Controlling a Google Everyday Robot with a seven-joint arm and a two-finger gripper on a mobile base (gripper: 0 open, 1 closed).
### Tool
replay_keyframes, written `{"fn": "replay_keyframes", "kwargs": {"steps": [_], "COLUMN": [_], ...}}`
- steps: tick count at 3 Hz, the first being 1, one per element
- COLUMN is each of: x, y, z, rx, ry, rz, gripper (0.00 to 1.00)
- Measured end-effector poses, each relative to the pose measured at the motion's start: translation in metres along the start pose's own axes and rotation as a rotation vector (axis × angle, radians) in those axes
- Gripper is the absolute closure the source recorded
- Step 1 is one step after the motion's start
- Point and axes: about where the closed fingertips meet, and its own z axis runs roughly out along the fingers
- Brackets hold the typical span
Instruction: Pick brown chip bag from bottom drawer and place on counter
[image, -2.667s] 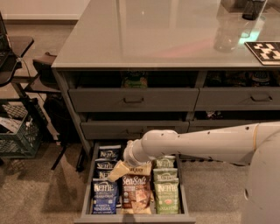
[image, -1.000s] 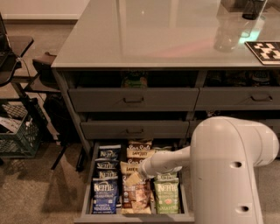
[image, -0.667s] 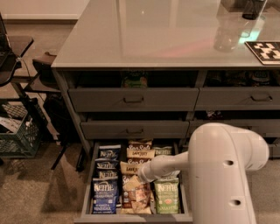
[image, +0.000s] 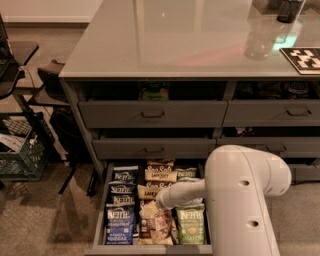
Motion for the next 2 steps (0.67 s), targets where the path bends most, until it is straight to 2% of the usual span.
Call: {"fn": "replay_keyframes", "kwargs": {"steps": [1,2], "x": [-0.0023,0.0035], "y": [-0.0181,-0.0278], "z": [-0.0172,-0.0174], "rx": [0.108,0.161], "ry": [-0.029,-0.049], "rz": [0.020,0.036], "gripper": [0.00,0.00]}}
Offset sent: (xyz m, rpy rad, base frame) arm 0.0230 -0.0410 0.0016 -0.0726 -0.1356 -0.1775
